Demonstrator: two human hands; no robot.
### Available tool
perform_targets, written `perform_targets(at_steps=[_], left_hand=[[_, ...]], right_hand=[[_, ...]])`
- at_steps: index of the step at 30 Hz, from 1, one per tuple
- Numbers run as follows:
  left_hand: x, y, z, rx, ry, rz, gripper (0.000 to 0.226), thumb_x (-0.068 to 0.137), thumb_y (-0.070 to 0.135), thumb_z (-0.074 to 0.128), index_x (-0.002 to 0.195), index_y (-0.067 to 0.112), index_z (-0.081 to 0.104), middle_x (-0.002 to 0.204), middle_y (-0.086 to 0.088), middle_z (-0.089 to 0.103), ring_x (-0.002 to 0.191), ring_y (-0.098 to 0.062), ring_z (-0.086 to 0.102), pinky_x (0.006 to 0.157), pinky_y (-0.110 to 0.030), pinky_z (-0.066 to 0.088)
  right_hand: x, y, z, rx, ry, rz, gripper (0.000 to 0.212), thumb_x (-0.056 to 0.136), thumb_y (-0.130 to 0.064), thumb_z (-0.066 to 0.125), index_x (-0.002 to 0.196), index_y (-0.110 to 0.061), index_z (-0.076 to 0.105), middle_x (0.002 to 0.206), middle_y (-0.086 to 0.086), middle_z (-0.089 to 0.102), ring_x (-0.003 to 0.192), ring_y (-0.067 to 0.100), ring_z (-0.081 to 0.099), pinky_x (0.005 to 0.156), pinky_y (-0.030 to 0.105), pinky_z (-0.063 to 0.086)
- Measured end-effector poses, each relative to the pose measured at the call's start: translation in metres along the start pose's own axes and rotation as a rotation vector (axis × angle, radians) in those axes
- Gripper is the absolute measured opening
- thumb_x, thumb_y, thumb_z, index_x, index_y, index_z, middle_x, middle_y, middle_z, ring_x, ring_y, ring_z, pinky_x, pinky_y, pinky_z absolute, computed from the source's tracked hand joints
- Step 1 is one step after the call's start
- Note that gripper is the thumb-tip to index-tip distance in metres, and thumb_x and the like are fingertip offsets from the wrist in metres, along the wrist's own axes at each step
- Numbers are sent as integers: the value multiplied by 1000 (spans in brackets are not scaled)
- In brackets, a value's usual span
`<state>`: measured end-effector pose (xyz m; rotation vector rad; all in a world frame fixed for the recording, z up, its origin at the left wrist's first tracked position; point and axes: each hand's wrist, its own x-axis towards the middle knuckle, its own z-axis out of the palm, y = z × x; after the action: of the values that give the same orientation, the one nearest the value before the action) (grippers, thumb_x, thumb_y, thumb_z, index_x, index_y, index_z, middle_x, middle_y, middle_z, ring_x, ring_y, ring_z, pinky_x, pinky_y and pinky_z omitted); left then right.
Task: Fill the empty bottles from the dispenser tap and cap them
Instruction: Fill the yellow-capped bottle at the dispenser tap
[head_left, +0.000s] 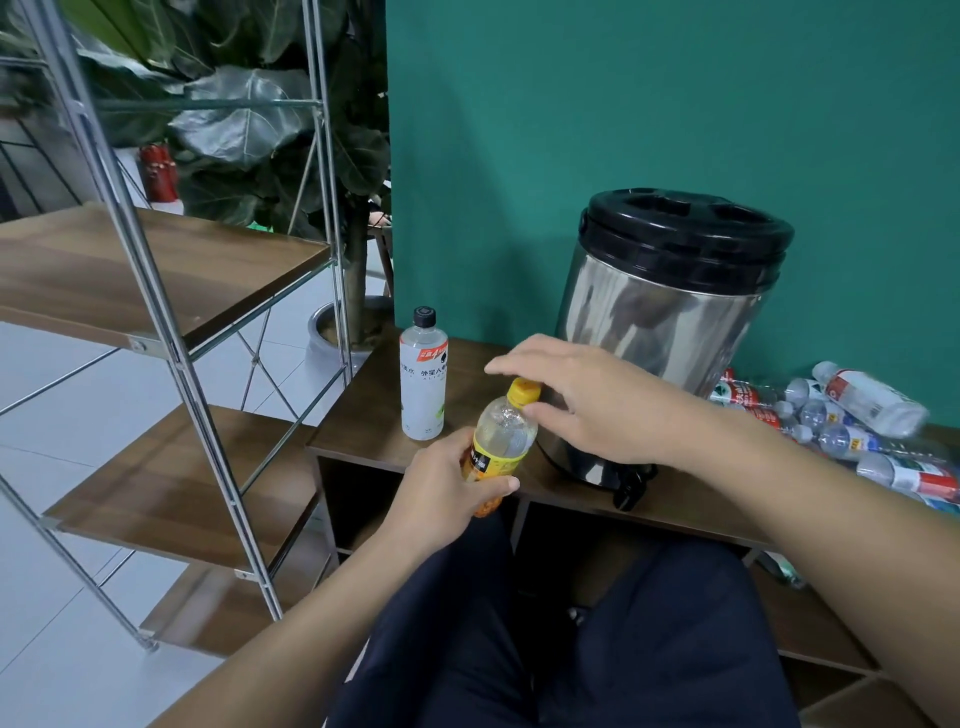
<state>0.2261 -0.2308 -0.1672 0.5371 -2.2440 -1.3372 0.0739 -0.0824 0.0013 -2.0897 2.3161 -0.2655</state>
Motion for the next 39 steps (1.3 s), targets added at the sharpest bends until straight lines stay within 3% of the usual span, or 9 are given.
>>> perform_targets(at_steps=[5,13,14,16,18,22,27,32,39], left_hand=[[13,-13,1,-3,52,-29,37,87,50,93,116,39,72,105,18,78,103,-6,72,92,-45,65],[35,-23,7,-45,127,-59,33,88,48,92,111,35,71,99,14,78,98,-10,73,87,-41,65],[38,-24,6,-51,119,-68,33,88,47,92,111,35,72,99,14,78,98,-10,73,88,-41,65],[44,-29,3,-62,92,-79,32,89,45,93,111,34,73,100,13,80,98,-10,75,90,-44,66],[49,-32,2,-78,74,-88,32,89,45,93,113,34,74,102,13,80,101,-10,75,92,-46,66],[58,-35,0,-103,75,-108,34,88,44,93,114,35,73,104,14,80,102,-10,75,95,-47,65],[65,-39,5,-116,104,-134,34,87,44,94,113,36,73,104,14,81,101,-11,76,96,-48,64],[61,-36,22,-47,245,-170,38,90,47,91,119,39,68,106,20,76,103,-3,70,97,-42,62],[51,-36,25,-70,236,-173,44,94,47,87,132,39,64,113,25,72,110,8,64,101,-33,61]], right_hand=[[30,4,1,-105,-60,73,24,113,-37,62,134,-26,69,123,-11,57,109,20,62,97,42,53],[68,9,17,-244,25,226,57,106,-71,49,93,-17,61,92,1,62,85,28,64,79,50,57],[69,13,19,-191,51,210,53,105,-70,52,96,-19,64,92,-3,62,85,26,63,80,50,57],[69,20,21,-86,43,148,41,107,-59,60,131,-27,67,104,-11,58,90,18,60,85,45,56],[72,25,20,-33,7,91,47,111,-43,63,156,-35,54,116,-14,53,94,14,57,87,39,53],[84,30,20,-33,-40,74,29,114,-29,61,143,-32,64,122,-8,54,101,21,59,89,42,52],[100,32,14,-80,-44,88,23,112,-34,64,128,-20,73,109,-7,59,98,19,58,90,42,52],[104,21,39,-170,169,250,47,109,-57,59,88,-16,58,82,0,57,78,29,59,69,42,46],[97,20,72,74,460,373,51,100,-67,64,80,-21,53,70,-4,57,69,24,60,64,44,53]])
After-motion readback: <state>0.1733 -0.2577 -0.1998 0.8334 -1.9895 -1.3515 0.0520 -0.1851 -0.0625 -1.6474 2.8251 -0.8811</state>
